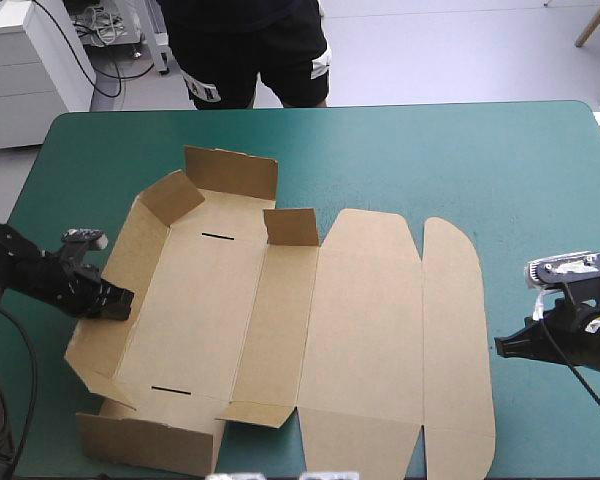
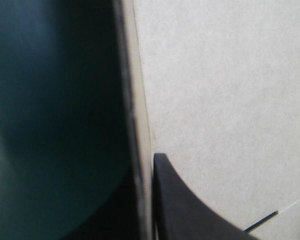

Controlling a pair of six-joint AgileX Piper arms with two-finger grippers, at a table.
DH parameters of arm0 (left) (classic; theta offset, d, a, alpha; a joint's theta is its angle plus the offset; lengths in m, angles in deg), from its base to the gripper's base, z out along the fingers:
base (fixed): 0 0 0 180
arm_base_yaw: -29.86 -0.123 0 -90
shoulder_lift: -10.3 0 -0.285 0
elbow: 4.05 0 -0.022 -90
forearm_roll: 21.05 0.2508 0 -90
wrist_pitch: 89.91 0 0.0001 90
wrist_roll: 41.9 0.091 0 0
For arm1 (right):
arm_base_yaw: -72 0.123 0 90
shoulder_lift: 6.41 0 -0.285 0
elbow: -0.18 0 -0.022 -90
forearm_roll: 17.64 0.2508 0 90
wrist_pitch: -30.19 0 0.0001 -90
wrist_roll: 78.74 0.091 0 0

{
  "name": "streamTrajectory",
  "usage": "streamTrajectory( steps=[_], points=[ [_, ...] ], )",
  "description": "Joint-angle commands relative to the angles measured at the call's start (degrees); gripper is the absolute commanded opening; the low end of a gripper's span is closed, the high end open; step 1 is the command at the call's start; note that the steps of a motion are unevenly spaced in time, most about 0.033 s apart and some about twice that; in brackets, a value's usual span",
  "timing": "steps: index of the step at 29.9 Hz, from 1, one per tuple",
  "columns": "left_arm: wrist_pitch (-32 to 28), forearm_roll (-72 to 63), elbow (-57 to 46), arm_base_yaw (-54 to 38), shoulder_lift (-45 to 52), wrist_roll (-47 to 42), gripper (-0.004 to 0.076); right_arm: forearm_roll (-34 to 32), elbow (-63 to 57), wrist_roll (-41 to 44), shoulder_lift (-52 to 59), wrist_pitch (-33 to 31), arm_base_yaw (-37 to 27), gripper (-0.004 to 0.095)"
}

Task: Fold the box

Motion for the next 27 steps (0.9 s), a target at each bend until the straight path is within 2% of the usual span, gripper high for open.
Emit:
streamTrajectory(
  steps=[1,6,12,15,27],
  points=[
    [2.7,1.8,7.7,5.8,1.6,-1.2,-0.0008,0.8,1.3,-0.3,0.3,2.3,-0.1,-0.0002],
    [-1.5,10.6,17.2,15.5,1.2,-4.2,-0.0008,0.8,1.3,-0.3,0.3,2.3,-0.1,-0.0002],
    [-2.5,25.2,26.0,27.3,-2.0,-8.7,-0.0008,0.9,1.3,-0.3,0.3,2.3,-0.1,-0.0002],
    [-4.8,30.8,28.9,32.8,-3.5,-9.0,-0.0008,0.9,1.3,-0.3,0.3,2.1,-0.1,-0.0002],
    [-25.3,50.3,29.9,50.1,-5.1,-8.4,-0.0008,1.0,1.3,-0.3,0.3,2.0,-0.1,-0.0002]
  ],
)
